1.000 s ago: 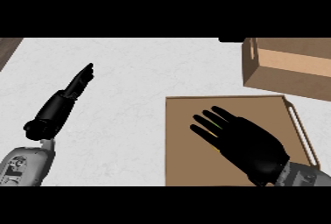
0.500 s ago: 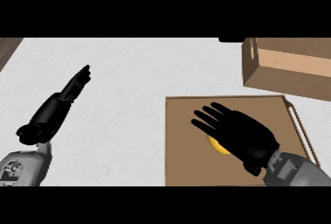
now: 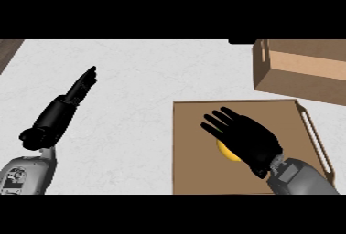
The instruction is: Pick the lemon from the tray and place it in the cardboard box
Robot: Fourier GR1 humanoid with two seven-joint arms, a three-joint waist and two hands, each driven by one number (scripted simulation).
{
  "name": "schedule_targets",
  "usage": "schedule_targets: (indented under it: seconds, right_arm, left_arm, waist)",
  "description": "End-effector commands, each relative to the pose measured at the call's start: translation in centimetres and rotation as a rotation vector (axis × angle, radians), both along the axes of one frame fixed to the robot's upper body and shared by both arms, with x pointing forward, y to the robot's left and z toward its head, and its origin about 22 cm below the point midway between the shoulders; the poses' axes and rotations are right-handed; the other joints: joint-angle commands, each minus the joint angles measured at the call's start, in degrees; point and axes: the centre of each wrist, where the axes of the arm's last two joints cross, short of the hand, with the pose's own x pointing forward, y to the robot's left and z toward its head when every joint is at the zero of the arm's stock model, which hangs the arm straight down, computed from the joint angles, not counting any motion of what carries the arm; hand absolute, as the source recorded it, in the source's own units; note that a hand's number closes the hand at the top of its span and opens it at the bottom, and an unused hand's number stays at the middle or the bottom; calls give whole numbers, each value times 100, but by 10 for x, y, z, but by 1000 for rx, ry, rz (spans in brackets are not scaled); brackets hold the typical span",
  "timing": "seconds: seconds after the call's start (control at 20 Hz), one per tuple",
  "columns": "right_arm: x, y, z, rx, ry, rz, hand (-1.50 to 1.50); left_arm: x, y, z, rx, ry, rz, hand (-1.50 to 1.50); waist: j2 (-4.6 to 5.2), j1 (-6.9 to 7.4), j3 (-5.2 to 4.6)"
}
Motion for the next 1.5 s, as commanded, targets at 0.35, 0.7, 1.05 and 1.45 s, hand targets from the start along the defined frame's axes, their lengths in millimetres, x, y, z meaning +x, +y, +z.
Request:
schedule_targets:
  seconds: [0.35,0.7,1.05,1.45]
  right_arm:
    - [10,-15,-55,-15,53,17,-150]
    - [28,-16,-31,73,-73,186,150]
    - [25,-35,-34,191,-50,274,150]
    - [25,-86,-8,454,32,383,150]
  left_arm:
    - [11,1,-10,6,-12,9,0]
    - [8,0,-21,15,0,2,0]
    - [8,-4,-13,11,-8,-1,0]
    - [4,-2,-11,3,5,2,0]
  waist:
    - [11,-12,0]
    - [8,-6,-1]
    - [6,-20,0]
    - [-3,-39,-1]
